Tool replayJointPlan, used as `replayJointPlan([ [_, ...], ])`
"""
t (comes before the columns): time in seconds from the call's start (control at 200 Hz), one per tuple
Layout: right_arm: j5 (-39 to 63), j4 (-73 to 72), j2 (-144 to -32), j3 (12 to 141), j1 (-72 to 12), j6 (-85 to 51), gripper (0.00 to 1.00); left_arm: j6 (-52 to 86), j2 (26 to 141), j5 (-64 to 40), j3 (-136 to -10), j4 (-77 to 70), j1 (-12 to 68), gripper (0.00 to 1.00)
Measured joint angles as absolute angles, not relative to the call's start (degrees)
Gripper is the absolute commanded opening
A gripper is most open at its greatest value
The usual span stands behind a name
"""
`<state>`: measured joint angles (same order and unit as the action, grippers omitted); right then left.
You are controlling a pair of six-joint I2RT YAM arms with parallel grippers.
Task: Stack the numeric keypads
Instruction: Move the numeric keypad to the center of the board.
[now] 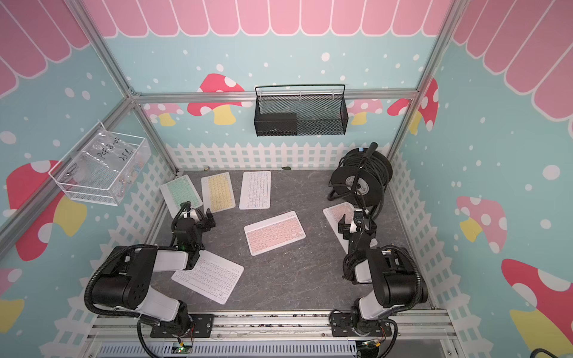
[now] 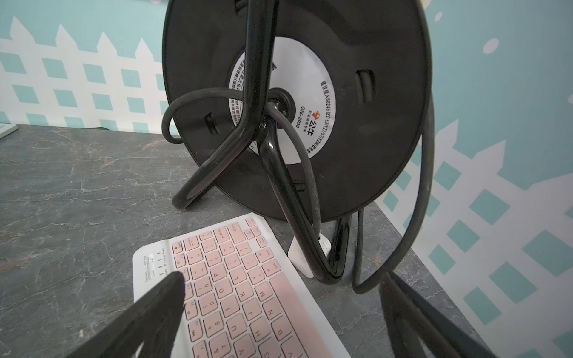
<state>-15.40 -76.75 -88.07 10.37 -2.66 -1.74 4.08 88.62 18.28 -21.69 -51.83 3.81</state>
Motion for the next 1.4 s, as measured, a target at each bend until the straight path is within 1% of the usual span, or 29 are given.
replayJointPlan([
  [1.241, -15.27, -76.73, -88.01, 10.37, -2.66, -1.67, 1.0, 4.08, 88.62, 17.28, -21.69, -51.66, 3.81, 0.99],
  [1.311, -14.04, -73.76, -86.13, 10.79, -2.68, -1.21, 1.0, 4.05, 88.05, 17.3, -21.69, -50.76, 3.81, 0.99],
  [1.401, -12.75, -60.75, -79.07, 15.57, -2.79, -1.43, 1.0, 3.68, 83.29, 17.39, -22.92, -43.0, 4.27, 0.99],
])
